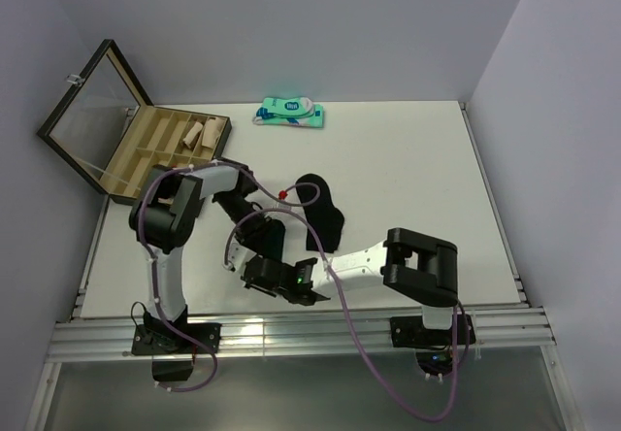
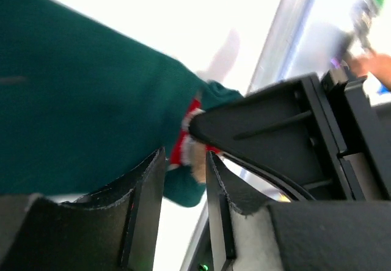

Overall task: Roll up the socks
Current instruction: Roll the sock at the center of the board.

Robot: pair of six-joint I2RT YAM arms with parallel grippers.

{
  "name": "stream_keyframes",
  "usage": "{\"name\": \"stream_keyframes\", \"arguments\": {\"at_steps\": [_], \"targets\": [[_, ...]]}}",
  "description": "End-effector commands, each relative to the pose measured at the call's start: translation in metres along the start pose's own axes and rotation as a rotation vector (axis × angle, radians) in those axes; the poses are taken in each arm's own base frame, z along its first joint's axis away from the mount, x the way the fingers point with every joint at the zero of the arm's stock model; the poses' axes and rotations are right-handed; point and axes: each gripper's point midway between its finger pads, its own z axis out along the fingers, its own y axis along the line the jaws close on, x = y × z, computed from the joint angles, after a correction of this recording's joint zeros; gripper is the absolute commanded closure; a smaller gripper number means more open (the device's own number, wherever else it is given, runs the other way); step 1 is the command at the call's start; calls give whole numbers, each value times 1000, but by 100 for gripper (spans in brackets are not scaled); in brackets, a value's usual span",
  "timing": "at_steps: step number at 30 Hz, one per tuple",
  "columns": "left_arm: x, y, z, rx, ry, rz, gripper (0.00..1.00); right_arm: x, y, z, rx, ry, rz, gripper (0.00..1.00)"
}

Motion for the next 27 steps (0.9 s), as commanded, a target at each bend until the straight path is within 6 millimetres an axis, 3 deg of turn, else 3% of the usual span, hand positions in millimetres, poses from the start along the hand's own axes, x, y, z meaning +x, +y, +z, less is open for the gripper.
{"name": "stream_keyframes", "arguments": {"at_steps": [1, 6, 8, 10, 14, 15, 17, 18, 19, 20, 21, 22, 24, 25, 27], "targets": [[-38, 16, -28, -169, -185, 45, 62, 19, 1, -3, -43, 45, 24, 90], [-59, 44, -70, -348, -415, -100, 63, 11, -4, -11, -103, 2, 132, 90], [-58, 49, -80, -367, -470, -133, 64, 11, 2, -14, -185, -8, 174, 90], [-62, 59, -109, -433, -588, -178, 63, 12, -8, -13, -218, 2, 219, 90], [-54, 70, -147, -488, -733, -257, 63, 13, -10, -14, -353, 34, 303, 92], [-48, 72, -160, -502, -772, -275, 63, 11, -3, -18, -434, 36, 325, 92], [-43, 75, -173, -524, -825, -286, 63, 10, -12, -18, -494, 35, 381, 92], [-38, 73, -188, -556, -865, -279, 63, 11, -12, -18, -521, 44, 400, 92], [-34, 75, -195, -604, -873, -274, 64, 7, -7, -19, -601, 49, 414, 92], [-32, 75, -197, -634, -888, -254, 63, 10, -14, -18, -618, 72, 442, 91], [-32, 65, -207, -677, -913, -209, 63, 12, -14, -19, -642, 89, 456, 91], [-30, 61, -210, -710, -922, -177, 62, 3, -14, -19, -692, 86, 467, 91], [-27, 51, -215, -773, -935, -95, 57, 19, -17, -12, -732, 182, 519, 90], [-26, 46, -214, -782, -927, -65, 57, 5, -22, -11, -766, 170, 527, 90], [-24, 39, -209, -828, -885, 22, 56, 21, -23, -2, -781, 267, 576, 89]]}}
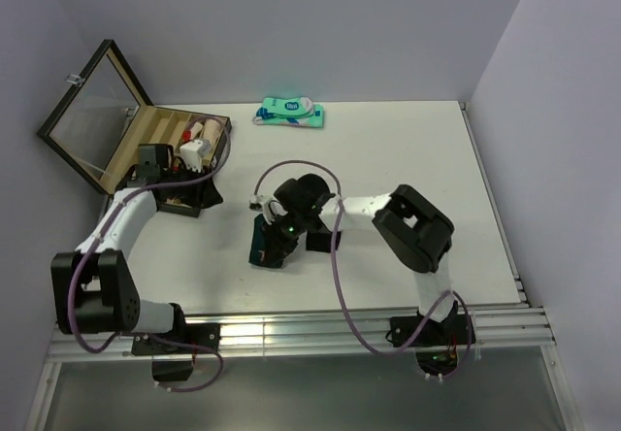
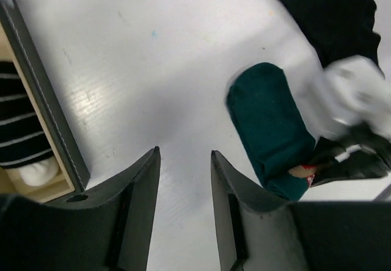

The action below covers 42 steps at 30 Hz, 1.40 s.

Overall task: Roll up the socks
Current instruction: Roll the sock at the center of the board.

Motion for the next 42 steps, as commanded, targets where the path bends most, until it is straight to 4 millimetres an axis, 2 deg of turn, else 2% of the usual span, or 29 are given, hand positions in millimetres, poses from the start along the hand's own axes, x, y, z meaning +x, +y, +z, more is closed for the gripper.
{"name": "stream_keyframes", "arguments": {"at_steps": [1, 2, 4, 5, 6, 7, 8, 9, 11, 13, 17, 18, 30, 37, 42], "targets": [[-9, -17, -5, 5, -49, 241, 56, 13, 1, 2, -98, 142, 109, 89], [-6, -22, -5, 17, -39, 295, 56, 19, 2, 1, -124, 179, 139, 89], [20, -51, -4, 54, -9, 488, 55, 21, -6, 6, -143, 218, 183, 88], [14, -49, -3, 49, -27, 534, 55, 15, -6, 3, -142, 214, 182, 88], [31, -65, -4, 70, -36, 610, 52, 14, -5, 3, -161, 219, 194, 87], [29, -66, -5, 37, -70, 708, 50, 11, -8, 5, -165, 224, 206, 87], [53, -68, -1, 46, -49, 743, 48, 13, -8, 4, -174, 240, 230, 86], [52, -83, -6, 57, -100, 843, 44, 12, -6, 4, -205, 245, 248, 86], [57, -88, -6, 44, -134, 915, 40, 11, -11, 4, -219, 256, 287, 85], [72, -95, -2, 72, -115, 965, 40, 6, -12, 3, -236, 256, 306, 85], [84, -96, 7, 77, -79, 1006, 38, 12, -18, 6, -262, 290, 359, 84], [85, -101, 9, 87, -88, 1036, 38, 13, -20, 7, -261, 296, 370, 84], [127, -127, 34, 150, -40, 1188, 40, 2, -24, 11, -261, 290, 419, 84], [130, -133, 46, 143, -69, 1220, 40, 1, -23, 10, -269, 291, 425, 83], [132, -129, 55, 124, -62, 1221, 42, 4, -22, 10, -273, 296, 434, 83]]}}
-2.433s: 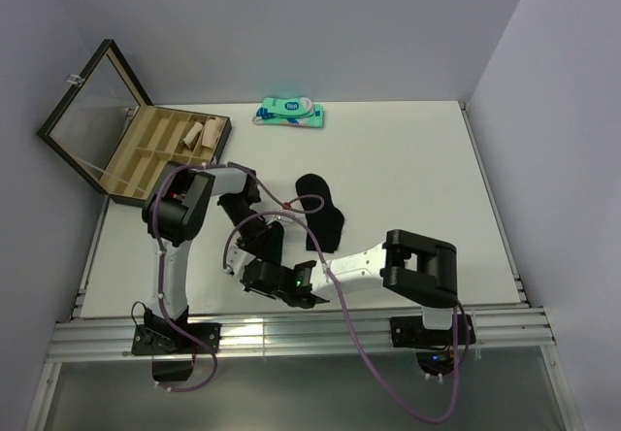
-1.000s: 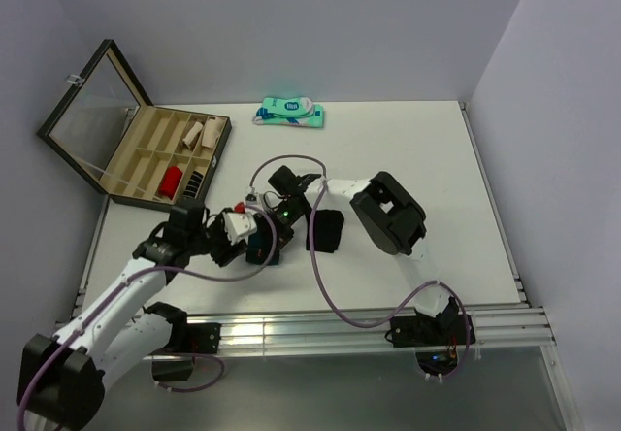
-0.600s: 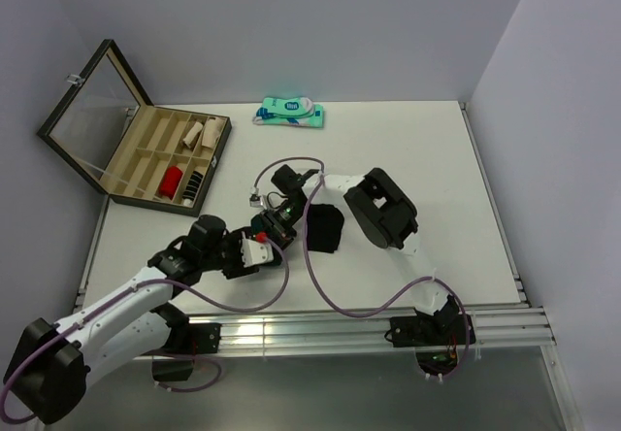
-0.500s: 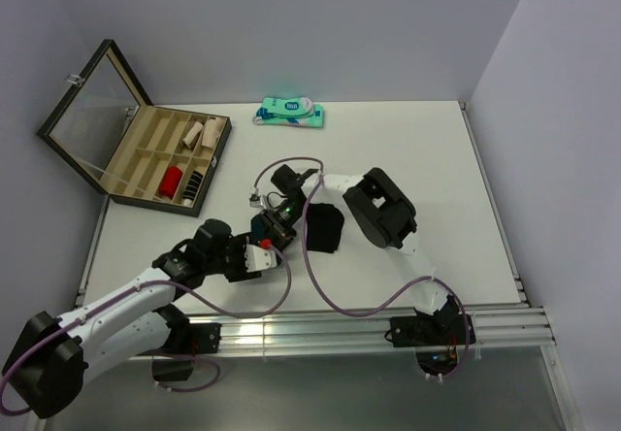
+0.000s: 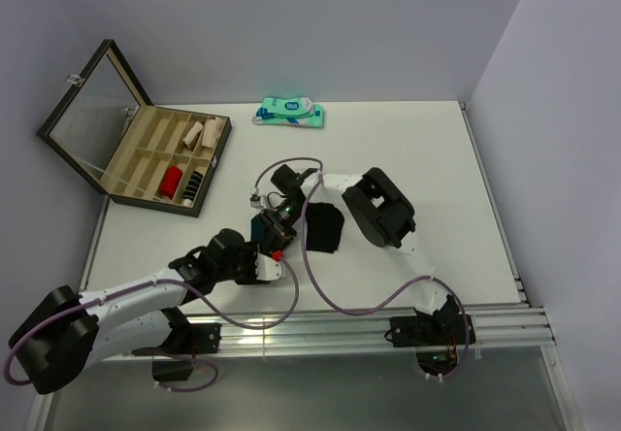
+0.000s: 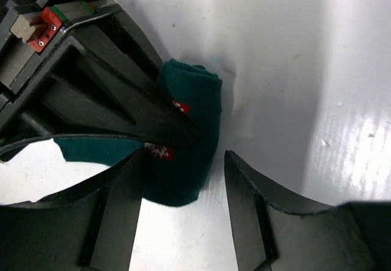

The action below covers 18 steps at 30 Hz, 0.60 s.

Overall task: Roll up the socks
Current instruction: Roll the sock at the center of the board.

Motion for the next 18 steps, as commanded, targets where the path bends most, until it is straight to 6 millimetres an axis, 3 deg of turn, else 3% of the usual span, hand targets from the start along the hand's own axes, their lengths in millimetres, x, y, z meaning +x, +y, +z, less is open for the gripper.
{"name": "stream_keyframes", "arguments": {"at_steps": [1, 7, 11, 13, 14, 18], "targets": [[-4, 8, 8, -39, -20, 18, 42, 2, -18, 4, 53, 9, 18, 83], [12, -5, 14, 4, 28, 31, 54, 3, -18, 2, 42, 5, 27, 81], [21, -15, 18, 40, 56, 26, 76, 2, -16, 1, 47, -8, 24, 80], [19, -18, 19, 58, 48, 15, 80, 1, -13, -1, 58, -17, 26, 79], [18, -19, 18, 70, 45, 11, 88, -2, -13, -3, 68, -32, 16, 77], [16, -28, 16, 130, 45, -5, 96, -5, -9, -12, 109, -92, 5, 68]]}}
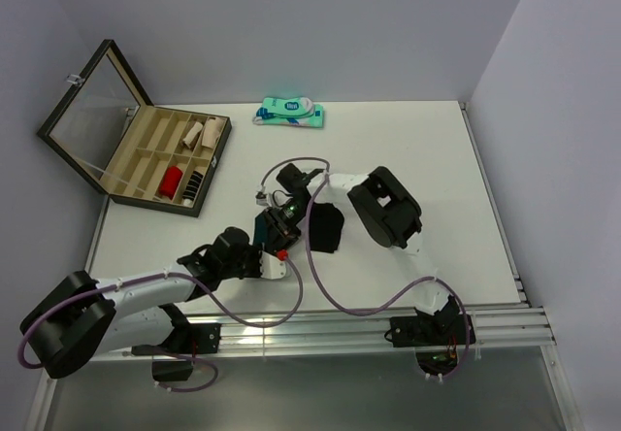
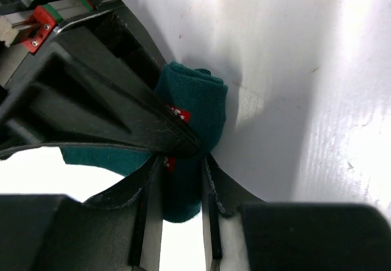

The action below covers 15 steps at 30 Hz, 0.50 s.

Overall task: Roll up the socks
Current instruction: Roll the sock at the center of the board.

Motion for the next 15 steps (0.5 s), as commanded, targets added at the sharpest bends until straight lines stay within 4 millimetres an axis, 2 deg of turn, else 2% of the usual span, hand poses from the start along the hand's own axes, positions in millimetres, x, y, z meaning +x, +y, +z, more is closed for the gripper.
{"name": "stream_keyframes", "arguments": {"at_steps": [1, 2, 3, 4, 5, 6, 8, 10, 11, 12, 13, 14, 15], "targets": [[9, -33, -2, 156, 39, -44, 96, -8, -6, -8, 125, -89, -28, 62], [6, -34, 0, 173, 28, -48, 98, -20, 7, -19, 121, -152, -87, 58], [12, -44, -4, 218, 57, -68, 99, -17, 6, -21, 121, -168, -77, 55], [7, -43, -4, 229, 51, -75, 100, -23, 9, -26, 119, -205, -89, 52], [3, -47, -4, 257, 39, -86, 100, -27, 21, -36, 118, -243, -115, 51], [4, -50, -6, 276, 51, -102, 100, -26, 16, -43, 124, -267, -96, 50], [-1, -50, -7, 291, 42, -118, 100, -34, 16, -57, 161, -339, -96, 50], [-4, -50, -8, 308, 47, -133, 100, -35, 17, -75, 204, -412, -77, 50], [-4, -52, -8, 321, 57, -147, 100, -41, 14, -83, 248, -471, -85, 50], [-6, -54, -7, 339, 52, -158, 100, -36, 8, -88, 282, -497, -63, 50], [-8, -55, -9, 359, 60, -166, 99, -41, 19, -102, 288, -561, -70, 50], [-7, -57, -8, 373, 71, -182, 100, -40, 20, -109, 304, -593, -61, 50], [-8, -58, -9, 386, 77, -193, 100, -35, 9, -115, 351, -631, -27, 50]]}}
